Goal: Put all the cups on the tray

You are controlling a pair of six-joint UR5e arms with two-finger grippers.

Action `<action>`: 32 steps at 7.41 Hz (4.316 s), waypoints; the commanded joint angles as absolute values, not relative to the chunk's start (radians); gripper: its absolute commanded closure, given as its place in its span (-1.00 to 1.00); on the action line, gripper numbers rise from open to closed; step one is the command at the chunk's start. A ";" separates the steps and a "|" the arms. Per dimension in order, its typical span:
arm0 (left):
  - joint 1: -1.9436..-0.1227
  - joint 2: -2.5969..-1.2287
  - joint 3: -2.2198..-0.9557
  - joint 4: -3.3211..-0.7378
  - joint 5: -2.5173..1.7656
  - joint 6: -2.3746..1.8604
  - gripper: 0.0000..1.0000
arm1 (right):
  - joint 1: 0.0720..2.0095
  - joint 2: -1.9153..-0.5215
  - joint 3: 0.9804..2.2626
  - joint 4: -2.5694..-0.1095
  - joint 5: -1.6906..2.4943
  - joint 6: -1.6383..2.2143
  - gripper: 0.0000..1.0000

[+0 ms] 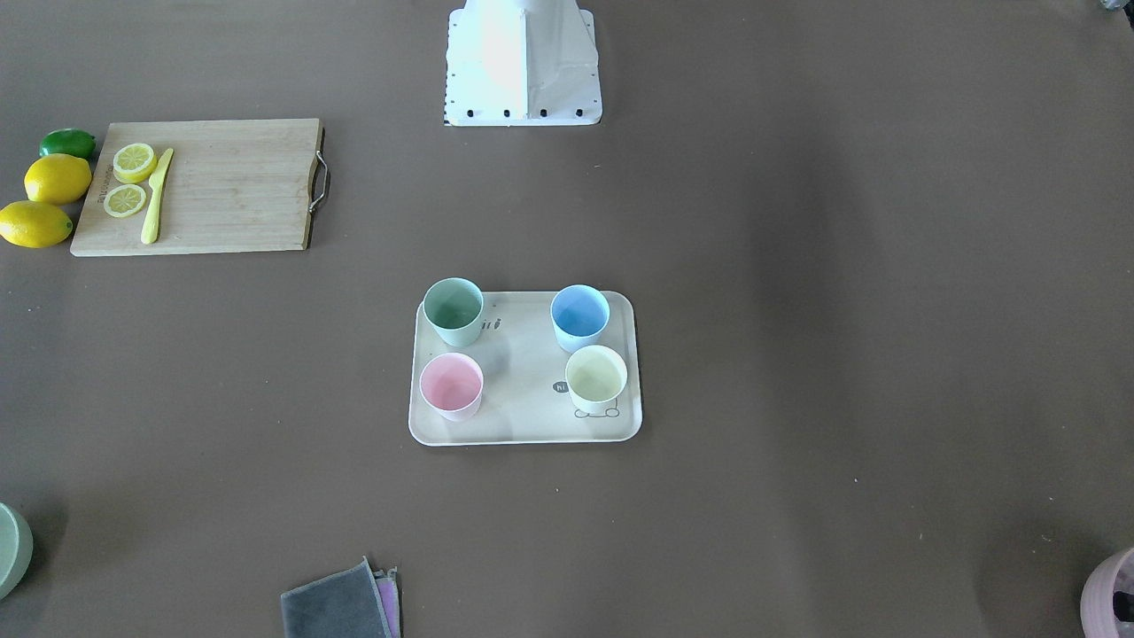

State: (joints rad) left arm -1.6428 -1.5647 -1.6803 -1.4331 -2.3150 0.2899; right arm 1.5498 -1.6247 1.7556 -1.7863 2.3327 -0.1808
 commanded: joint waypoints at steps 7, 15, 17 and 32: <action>-1.638 -1.577 -1.687 -1.468 -2.324 0.291 -0.97 | 1.511 -1.638 1.752 -1.721 2.327 -0.195 -1.00; -1.637 -1.562 -1.690 -1.468 -2.324 0.295 -0.97 | 1.511 -1.684 1.758 -1.657 2.332 -0.190 -1.00; -1.637 -1.562 -1.680 -1.468 -2.324 0.296 -0.97 | 1.511 -1.684 1.752 -1.637 2.332 -0.189 -1.00; -1.637 -1.560 -1.689 -1.480 -2.322 0.301 -0.97 | 1.491 -1.686 1.752 -1.638 2.345 -0.192 -1.00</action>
State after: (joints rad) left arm -1.6364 -1.5601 -1.6904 -1.4808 -2.3236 0.3007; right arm 1.4941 -1.6858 1.7516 -1.6383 2.3431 -0.1906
